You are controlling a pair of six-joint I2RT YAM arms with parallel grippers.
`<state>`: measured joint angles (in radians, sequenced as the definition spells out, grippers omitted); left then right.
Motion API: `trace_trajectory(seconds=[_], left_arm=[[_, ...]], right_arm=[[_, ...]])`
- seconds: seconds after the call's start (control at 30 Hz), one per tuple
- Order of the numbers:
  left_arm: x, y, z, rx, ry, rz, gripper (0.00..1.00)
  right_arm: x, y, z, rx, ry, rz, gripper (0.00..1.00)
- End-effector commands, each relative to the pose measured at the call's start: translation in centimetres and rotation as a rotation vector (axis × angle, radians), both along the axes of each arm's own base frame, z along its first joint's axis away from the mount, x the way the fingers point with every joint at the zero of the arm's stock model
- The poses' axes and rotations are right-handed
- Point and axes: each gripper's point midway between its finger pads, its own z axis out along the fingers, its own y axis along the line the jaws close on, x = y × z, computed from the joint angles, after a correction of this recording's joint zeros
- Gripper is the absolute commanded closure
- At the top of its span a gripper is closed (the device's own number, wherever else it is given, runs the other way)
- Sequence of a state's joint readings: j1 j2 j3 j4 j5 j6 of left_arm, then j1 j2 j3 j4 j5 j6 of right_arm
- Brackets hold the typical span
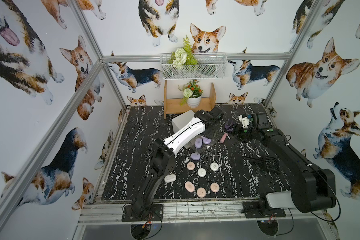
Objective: Put the bluetooth earphones in the drawer according to color
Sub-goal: Place the bluetooth earphone in the drawer.
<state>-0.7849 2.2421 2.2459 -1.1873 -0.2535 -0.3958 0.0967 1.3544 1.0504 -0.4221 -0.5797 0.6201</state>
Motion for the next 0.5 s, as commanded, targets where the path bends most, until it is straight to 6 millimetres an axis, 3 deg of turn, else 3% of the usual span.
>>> trace_trajectory(seconds=[0.0, 0.23, 0.47], left_arm=[[0.1, 0.7, -0.1, 0.048, -0.001, 0.001, 0.6], [0.6, 1.5, -0.3, 0.088, -0.008, 0.019, 0.59], [0.7, 1.9, -0.5, 0.105, -0.006, 0.03, 0.51]], right_arm=[[0.0, 0.1, 0.1, 0.0, -0.012, 0.017, 0.33], [0.0, 0.1, 0.1, 0.002, -0.012, 0.017, 0.33], [-0.1, 0.1, -0.2, 0.001, -0.008, 0.016, 0.32]])
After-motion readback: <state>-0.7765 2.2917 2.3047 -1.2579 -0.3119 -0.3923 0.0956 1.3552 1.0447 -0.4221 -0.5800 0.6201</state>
